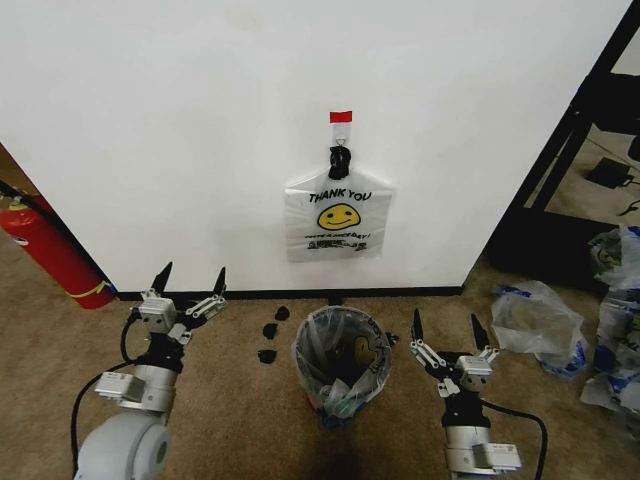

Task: Pick up the garbage bag from the wall and place it over the trash bin.

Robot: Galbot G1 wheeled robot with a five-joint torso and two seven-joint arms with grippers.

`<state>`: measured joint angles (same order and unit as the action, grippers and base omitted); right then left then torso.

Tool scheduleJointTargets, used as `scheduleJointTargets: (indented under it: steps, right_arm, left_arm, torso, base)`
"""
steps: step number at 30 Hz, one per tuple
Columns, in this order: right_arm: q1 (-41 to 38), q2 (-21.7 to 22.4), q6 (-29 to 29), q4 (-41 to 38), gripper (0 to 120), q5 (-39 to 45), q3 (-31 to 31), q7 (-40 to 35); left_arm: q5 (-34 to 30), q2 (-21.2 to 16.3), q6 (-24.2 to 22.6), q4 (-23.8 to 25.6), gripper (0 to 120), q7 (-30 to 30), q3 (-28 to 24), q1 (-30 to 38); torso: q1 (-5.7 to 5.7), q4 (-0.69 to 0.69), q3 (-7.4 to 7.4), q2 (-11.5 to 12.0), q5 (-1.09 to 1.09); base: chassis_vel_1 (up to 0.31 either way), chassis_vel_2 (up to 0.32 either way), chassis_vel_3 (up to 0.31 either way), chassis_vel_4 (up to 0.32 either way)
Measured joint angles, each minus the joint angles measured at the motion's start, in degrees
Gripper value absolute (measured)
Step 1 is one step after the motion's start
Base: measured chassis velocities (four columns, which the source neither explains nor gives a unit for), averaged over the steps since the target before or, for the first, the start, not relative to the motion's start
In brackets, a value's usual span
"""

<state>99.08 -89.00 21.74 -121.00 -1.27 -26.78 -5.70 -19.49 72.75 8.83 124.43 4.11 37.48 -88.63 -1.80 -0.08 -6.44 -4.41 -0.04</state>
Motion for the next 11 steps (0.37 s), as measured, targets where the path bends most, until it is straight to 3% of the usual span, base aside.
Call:
scheduleJointTargets:
  steps: [5, 11]
  right_arm:
    - [-0.02, -0.28, 0.22, 0.54, 100, -0.33, -1.68, 6.9]
    - [-0.01, -0.22, -0.18, 0.61, 100, -1.96, -1.49, 6.68]
  left_arm:
    - [0.54, 0.94, 1.48, 0.11, 100, 2.12, 0.74, -1.6]
    - [0.36, 1.7, 2.27, 0.97, 100, 2.07, 1.81, -2.99]
  torso:
    - [0.0, 0.0, 0.0, 0.0, 0.0]
    - [0.0, 0.0, 0.0, 0.0, 0.0]
  base:
    - [0.0, 0.0, 0.0, 0.0]
    - [0.0, 0.0, 0.0, 0.0]
